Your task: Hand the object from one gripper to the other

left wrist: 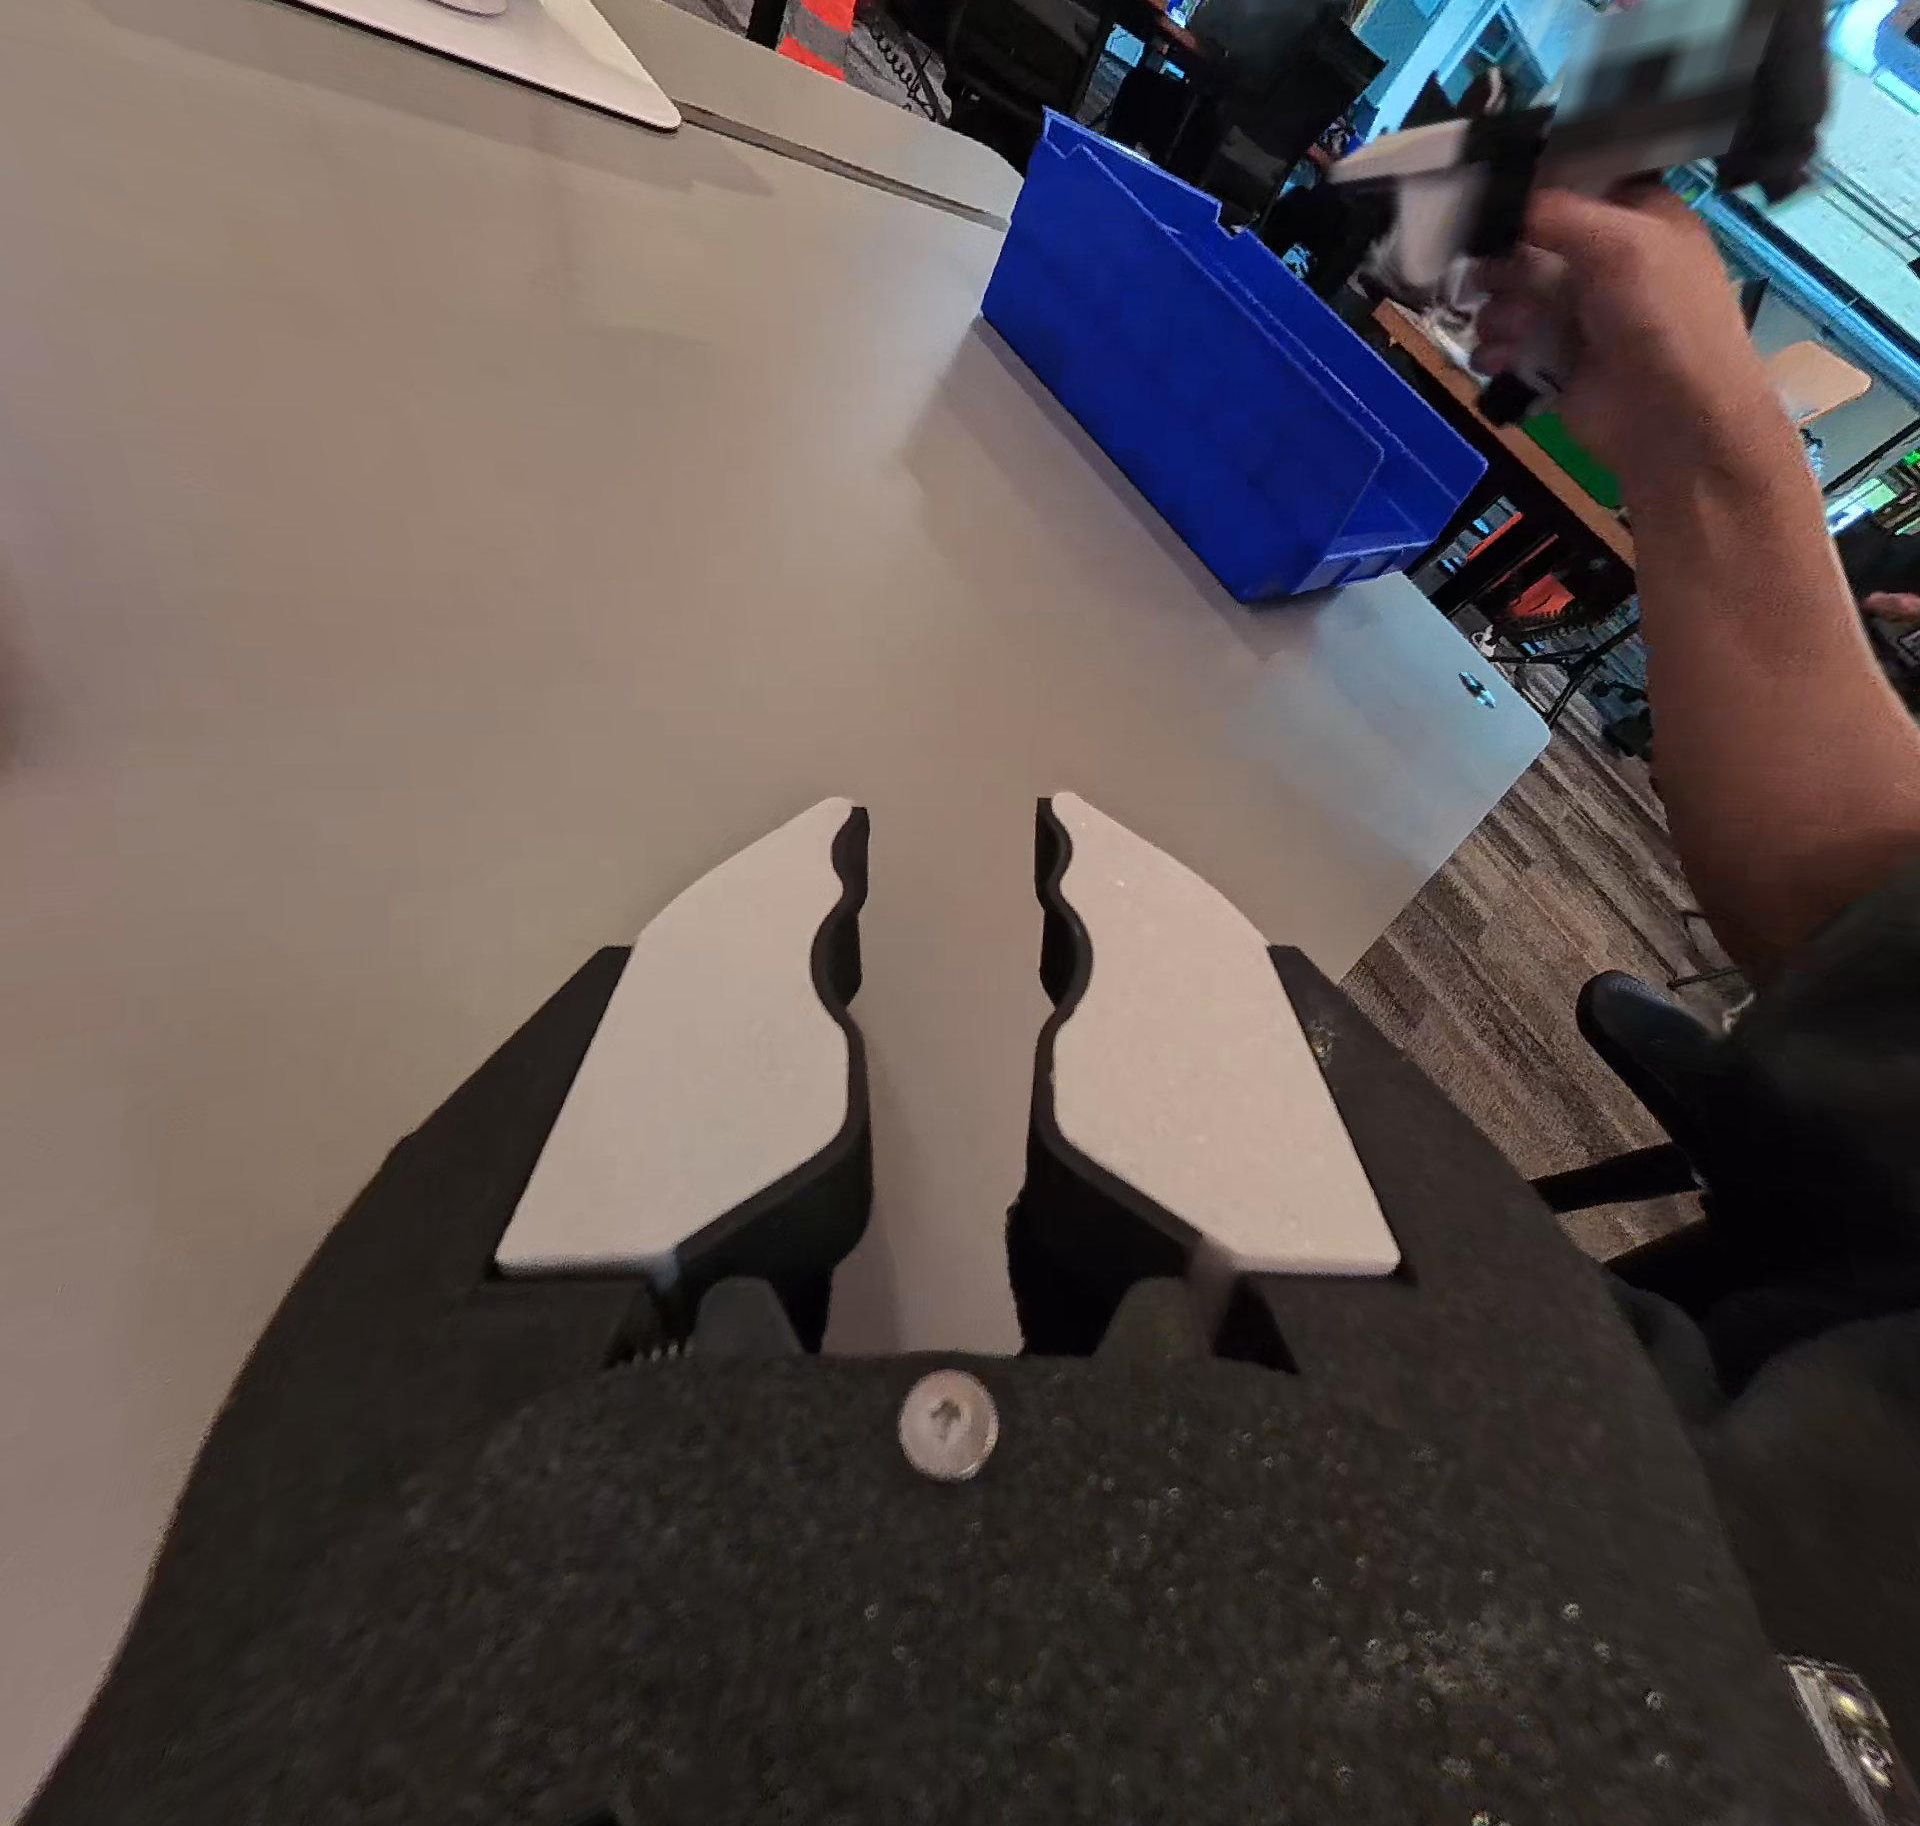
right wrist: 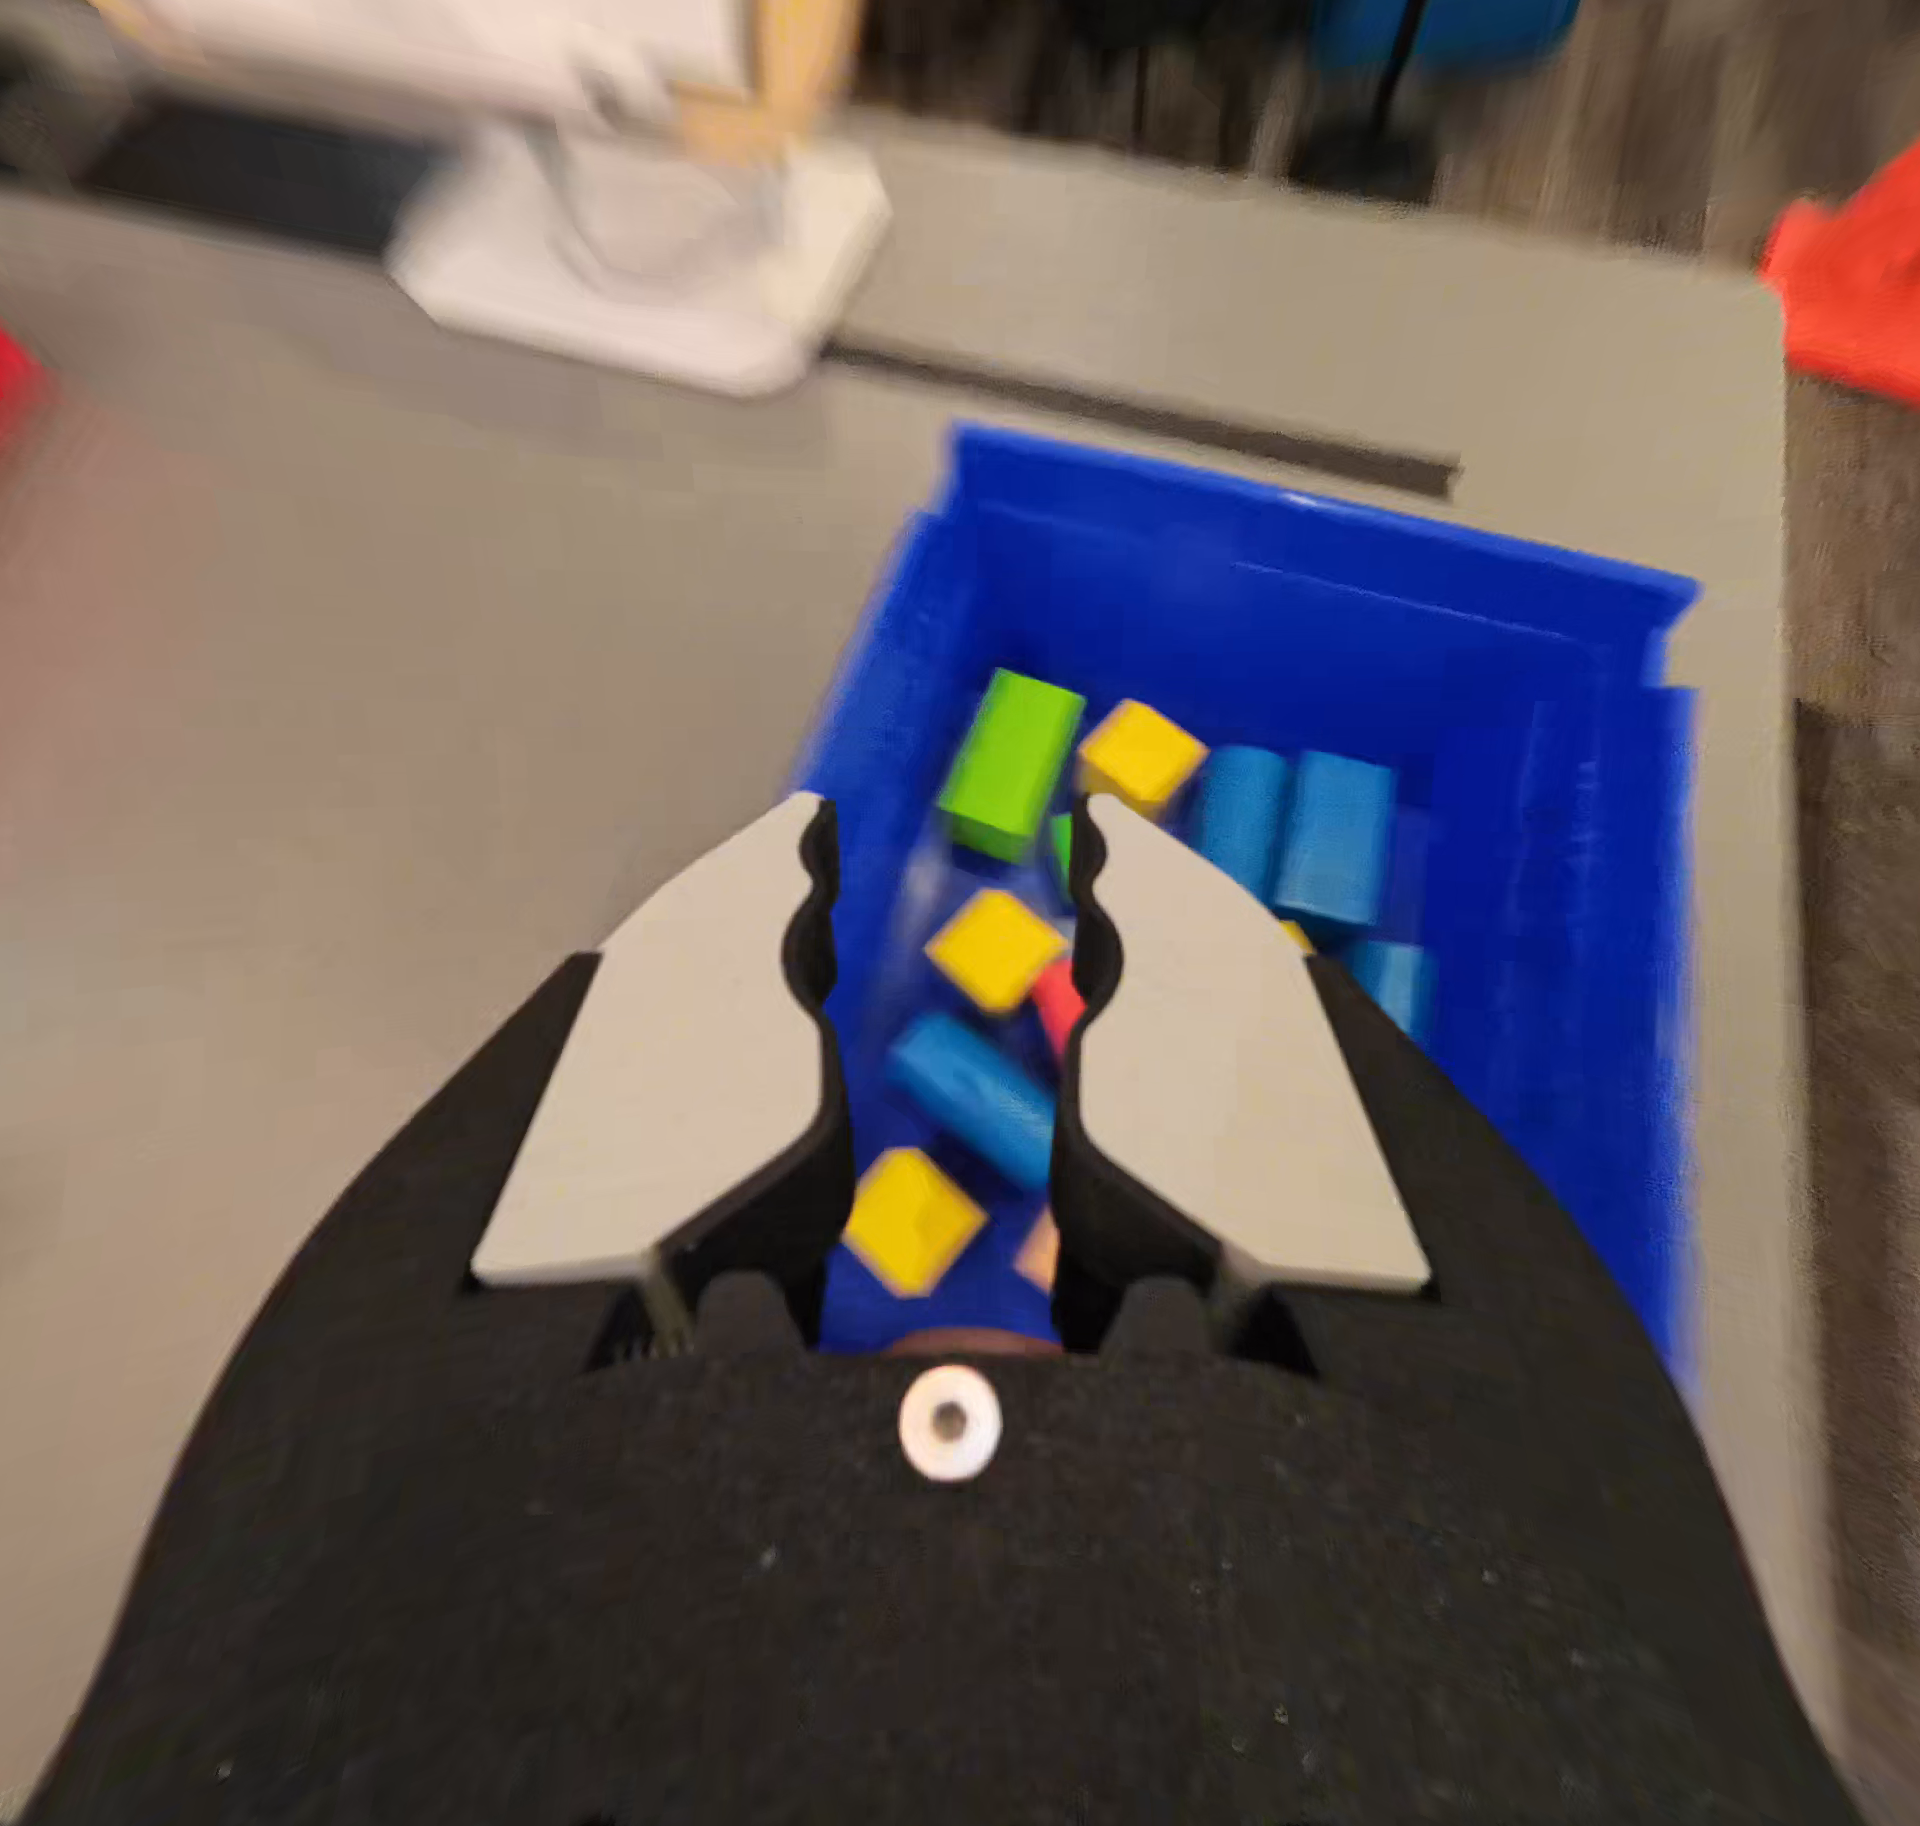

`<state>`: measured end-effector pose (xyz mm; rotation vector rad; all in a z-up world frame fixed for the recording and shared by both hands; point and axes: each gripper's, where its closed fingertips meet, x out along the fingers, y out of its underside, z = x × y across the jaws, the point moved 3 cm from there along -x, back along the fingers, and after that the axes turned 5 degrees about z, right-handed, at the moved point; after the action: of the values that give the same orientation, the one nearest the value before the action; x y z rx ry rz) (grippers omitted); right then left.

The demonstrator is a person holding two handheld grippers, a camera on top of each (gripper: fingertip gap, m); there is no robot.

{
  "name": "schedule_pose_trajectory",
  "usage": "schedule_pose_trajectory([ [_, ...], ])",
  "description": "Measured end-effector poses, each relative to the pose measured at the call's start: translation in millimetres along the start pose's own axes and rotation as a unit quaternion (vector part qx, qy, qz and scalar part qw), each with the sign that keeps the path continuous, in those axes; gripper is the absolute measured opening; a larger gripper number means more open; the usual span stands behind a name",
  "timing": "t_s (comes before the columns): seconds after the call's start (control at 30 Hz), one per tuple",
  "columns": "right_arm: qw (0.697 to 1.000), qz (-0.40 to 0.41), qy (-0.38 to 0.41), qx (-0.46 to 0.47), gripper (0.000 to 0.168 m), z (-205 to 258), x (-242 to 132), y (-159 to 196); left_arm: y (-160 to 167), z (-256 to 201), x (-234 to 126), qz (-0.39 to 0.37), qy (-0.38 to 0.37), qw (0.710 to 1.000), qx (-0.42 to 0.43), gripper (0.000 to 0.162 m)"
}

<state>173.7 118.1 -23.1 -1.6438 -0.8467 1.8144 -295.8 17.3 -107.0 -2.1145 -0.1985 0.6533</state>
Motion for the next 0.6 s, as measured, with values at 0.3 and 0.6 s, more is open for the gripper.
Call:
schedule_pose_trajectory([
  [0.3, 0.953, -0.076, -0.291, -0.046, 0.036, 247, -40, 174, -7, 21, -7, 0.039, -0.072, 0.996, -0.028, 0.036],
  [0.6, 0.942, -0.099, -0.299, -0.112, 0.034, 265, -49, 177, -157, 160, -85, 0.208, -0.367, 0.906, 0.028, 0.042],
])
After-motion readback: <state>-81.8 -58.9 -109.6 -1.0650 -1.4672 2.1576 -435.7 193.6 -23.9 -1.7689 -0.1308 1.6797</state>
